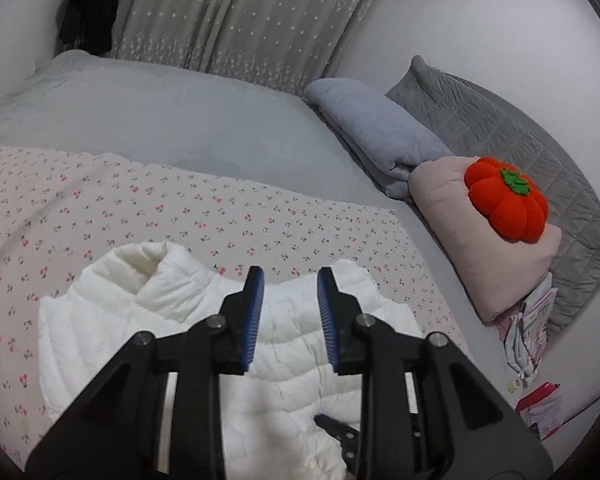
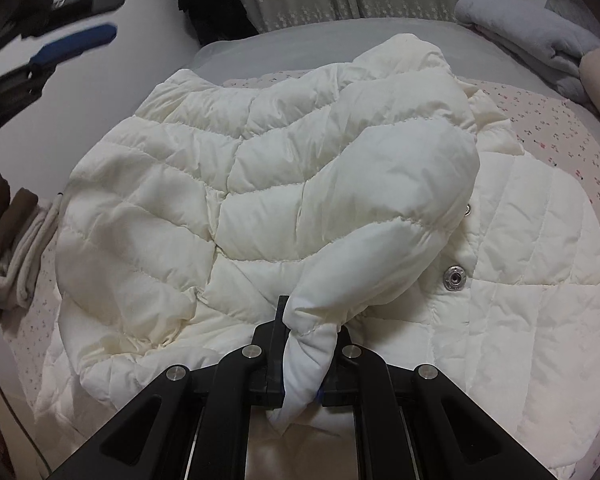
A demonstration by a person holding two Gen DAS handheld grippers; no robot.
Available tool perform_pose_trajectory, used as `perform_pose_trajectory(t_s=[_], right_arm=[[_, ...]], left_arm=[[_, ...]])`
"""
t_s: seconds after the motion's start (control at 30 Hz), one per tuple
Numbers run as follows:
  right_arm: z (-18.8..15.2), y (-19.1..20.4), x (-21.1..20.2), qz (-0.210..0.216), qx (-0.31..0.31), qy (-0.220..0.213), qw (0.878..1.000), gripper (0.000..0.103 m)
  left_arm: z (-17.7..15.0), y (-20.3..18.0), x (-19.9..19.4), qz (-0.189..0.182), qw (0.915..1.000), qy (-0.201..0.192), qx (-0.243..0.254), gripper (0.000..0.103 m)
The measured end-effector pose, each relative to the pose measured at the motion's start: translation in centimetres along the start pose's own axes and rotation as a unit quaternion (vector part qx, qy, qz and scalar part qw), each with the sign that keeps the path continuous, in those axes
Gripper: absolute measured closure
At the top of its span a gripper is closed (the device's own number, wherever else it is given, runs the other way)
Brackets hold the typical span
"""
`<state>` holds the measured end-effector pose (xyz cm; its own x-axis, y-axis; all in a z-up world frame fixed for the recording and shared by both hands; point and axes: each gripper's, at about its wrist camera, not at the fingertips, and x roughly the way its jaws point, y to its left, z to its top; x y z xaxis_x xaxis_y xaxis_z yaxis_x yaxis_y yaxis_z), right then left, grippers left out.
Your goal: Fold large clothes
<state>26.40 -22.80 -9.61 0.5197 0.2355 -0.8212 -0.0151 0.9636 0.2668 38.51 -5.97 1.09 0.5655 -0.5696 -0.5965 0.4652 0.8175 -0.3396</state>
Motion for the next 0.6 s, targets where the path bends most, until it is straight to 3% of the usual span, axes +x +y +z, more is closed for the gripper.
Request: perform_pose_trajectory(t_s=[0.07,0.13,0.17,0.27,0.3,0.37,0.47,0.53,0.6], right_arm=[[0.2,0.1,-0.2,0.004,0.008,0.0,1.0,0.093],[0.1,-0.4,-0.5,0.007,0.012,-0.001,1.0,0.093],[0.0,-0.4,-0.9,0.009,0.009,0.0,1.0,0.09],[0.7,-0.9,-3.3,0.002,-0.007,0.0,1.0,0.067],[0.9,-1.2,-4.5,-0.004,-0.007,-0.014,1.0,0.058],[2.2,-1.6,-7.6,-0.013,-0.005,-0.069,0.997,0.052],[4.9,-0.6,-10.2,-0.057,-0.021,-0.146,0.987,0.052],[7.2,0.3,-10.0,-0.064,-0.035,-0.176,0.982,0.054],[9.2,2.2,-8.1,-0.082,-0.063,-0.195,0.975,0.069]], left_arm=[[-0.7,1.2,3.4,0.064,0.9975,0.027,0.011,0.068],[-2.1,3.9,7.0,0.108,0.9917,0.07,-0.012,0.068],[-3.0,5.1,8.1,0.112,0.9904,0.077,-0.022,0.068],[-5.6,6.2,9.6,0.125,0.9896,0.071,-0.006,0.068],[-6.4,6.2,9.7,0.128,0.9898,0.062,0.005,0.068],[-7.3,6.2,9.7,0.136,0.9894,0.045,0.022,0.068],[-7.7,6.3,9.5,0.144,0.9885,0.035,0.029,0.068],[-7.7,6.0,9.5,0.155,0.9867,0.031,0.039,0.068],[-7.9,5.7,9.6,0.165,0.9848,0.025,0.051,0.068]])
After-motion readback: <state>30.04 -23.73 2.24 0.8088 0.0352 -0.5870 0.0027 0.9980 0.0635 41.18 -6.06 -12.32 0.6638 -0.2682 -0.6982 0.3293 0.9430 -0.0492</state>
